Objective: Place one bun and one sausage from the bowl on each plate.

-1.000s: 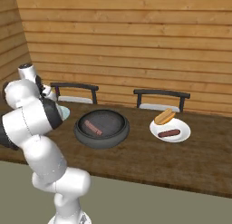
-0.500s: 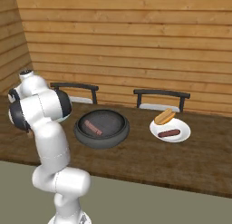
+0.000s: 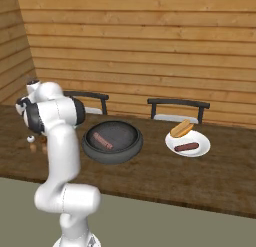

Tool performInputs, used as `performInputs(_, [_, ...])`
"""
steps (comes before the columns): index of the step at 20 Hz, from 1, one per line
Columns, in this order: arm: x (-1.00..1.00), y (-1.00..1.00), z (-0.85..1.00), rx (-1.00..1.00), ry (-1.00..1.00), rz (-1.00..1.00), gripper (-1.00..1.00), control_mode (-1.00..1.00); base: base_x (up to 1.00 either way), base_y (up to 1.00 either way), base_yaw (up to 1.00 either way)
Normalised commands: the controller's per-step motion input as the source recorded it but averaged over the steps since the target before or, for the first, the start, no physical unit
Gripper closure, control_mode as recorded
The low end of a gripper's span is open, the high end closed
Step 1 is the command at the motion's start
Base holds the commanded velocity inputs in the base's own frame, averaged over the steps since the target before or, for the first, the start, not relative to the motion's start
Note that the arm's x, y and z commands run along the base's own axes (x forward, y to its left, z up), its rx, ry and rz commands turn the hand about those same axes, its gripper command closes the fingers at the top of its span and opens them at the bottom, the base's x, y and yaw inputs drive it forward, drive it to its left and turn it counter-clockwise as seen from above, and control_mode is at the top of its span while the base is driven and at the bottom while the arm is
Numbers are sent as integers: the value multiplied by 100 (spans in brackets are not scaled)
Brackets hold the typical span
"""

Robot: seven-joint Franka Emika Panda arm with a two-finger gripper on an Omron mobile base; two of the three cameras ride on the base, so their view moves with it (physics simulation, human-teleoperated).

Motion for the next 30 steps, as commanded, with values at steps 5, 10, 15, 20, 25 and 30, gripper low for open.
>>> performInputs(5, [5, 0, -40, 1, 0, -22, -100, -100, 0, 0, 0])
performInputs(10, [20, -12, -27, 2, 0, -22, -100, -100, 0, 0, 0])
performInputs(15, [26, 0, -6, 12, -1, -8, -100, -100, 0, 0, 0])
performInputs(20, [-3, -18, 37, 13, -5, -6, -100, -100, 0, 0, 0])
performInputs(25, [-61, -74, 82, 7, -11, -11, -100, -100, 0, 0, 0])
performInputs(30, [-87, -100, 65, 9, -4, -5, -100, -100, 0, 0, 0])
